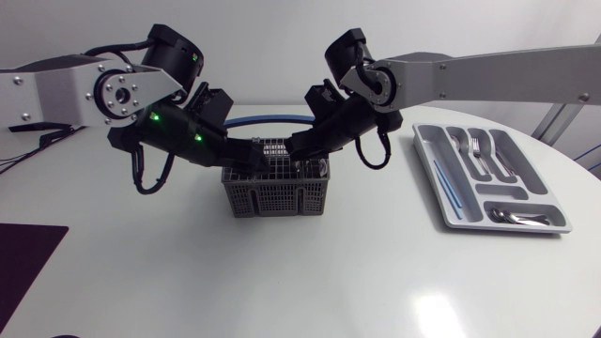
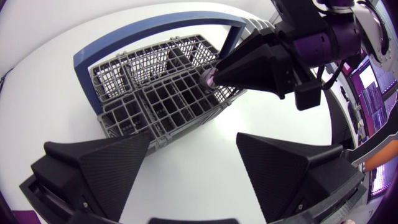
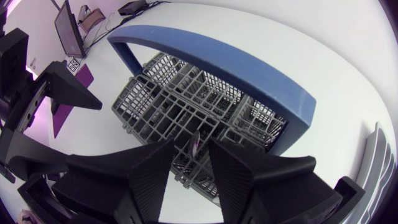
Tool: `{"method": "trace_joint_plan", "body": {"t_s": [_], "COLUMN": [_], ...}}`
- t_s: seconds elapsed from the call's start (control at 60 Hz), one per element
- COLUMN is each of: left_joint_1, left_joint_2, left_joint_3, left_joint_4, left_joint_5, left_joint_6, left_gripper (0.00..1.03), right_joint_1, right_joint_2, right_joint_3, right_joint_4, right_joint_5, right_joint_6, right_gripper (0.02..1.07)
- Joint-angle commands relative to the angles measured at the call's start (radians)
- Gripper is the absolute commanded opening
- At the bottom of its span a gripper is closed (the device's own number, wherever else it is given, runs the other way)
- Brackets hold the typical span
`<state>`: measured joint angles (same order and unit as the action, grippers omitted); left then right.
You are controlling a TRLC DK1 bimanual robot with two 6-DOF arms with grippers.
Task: Unload the cutlery basket into the drawer organizer.
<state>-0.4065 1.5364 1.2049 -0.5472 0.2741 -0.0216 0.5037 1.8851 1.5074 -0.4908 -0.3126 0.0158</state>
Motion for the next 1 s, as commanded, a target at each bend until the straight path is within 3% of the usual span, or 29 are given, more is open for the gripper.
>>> {"method": "trace_joint_plan", "body": {"t_s": [0.0, 0.267, 0.367, 0.733, 0.983], "left_joint_1": [0.008, 0.008, 0.008, 0.006, 0.006], "left_joint_2": [-0.022, -0.022, -0.022, -0.022, -0.016], "left_joint_3": [-0.031, -0.044, -0.047, -0.064, -0.067], "left_joint_4": [0.010, 0.024, 0.024, 0.041, 0.050], "left_joint_5": [0.008, 0.008, 0.010, 0.016, 0.016], "left_joint_6": [0.020, 0.022, 0.022, 0.023, 0.023], "left_gripper": [0.97, 0.97, 0.97, 0.97, 0.97], "right_joint_1": [0.013, 0.024, 0.029, 0.038, 0.036], "right_joint_2": [0.037, 0.066, 0.071, 0.068, 0.057], "right_joint_3": [0.025, 0.042, 0.042, 0.010, 0.001], "right_joint_4": [-0.006, -0.006, -0.002, 0.051, 0.051], "right_joint_5": [0.013, 0.015, 0.032, 0.069, 0.061], "right_joint_6": [0.024, 0.026, 0.027, 0.016, 0.013], "right_gripper": [0.46, 0.37, 0.26, 0.08, 0.08]}}
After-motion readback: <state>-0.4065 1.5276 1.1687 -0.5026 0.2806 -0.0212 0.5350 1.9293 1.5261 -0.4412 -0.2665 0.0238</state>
